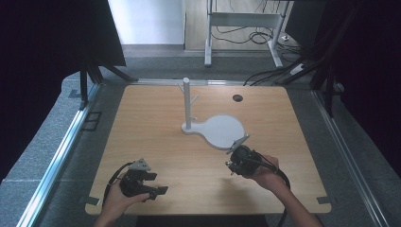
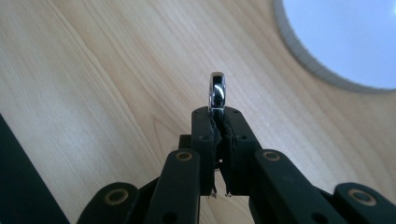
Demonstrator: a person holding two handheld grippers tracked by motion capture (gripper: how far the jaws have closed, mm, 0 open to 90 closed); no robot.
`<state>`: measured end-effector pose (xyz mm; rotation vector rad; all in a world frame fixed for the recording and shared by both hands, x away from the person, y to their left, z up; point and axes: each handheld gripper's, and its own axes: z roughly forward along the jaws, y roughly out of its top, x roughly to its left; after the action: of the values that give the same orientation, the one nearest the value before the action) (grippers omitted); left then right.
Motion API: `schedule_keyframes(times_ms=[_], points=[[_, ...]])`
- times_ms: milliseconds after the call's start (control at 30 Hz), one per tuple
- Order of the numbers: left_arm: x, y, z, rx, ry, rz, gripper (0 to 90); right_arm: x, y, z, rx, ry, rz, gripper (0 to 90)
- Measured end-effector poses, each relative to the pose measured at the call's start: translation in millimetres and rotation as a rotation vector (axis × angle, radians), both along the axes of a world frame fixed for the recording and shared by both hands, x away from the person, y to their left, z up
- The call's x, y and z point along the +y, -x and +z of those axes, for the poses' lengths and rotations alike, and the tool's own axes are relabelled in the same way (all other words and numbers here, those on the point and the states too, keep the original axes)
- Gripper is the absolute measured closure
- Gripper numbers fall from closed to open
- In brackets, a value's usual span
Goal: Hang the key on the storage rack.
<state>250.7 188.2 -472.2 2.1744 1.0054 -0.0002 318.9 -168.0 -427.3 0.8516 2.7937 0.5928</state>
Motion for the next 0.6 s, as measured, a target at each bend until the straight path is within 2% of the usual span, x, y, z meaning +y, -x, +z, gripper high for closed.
schedule_keyframes(times_ms=[233,433,600], points=[[-1.1,0.1,-0.2,0.001,-0.006,-0.006,26.1,3.9,-6.3,15.7,-0.034,-0.016,0.0,84.0],[-0.9,0.2,0.0,0.001,-0.005,-0.006,26.1,8.8,-15.9,23.8,-0.037,-0.028,-0.002,84.0],[-0.9,0.1,-0.1,0.002,-0.003,-0.004,26.1,14.0,-25.6,32.5,-0.042,-0.02,0.002,84.0]])
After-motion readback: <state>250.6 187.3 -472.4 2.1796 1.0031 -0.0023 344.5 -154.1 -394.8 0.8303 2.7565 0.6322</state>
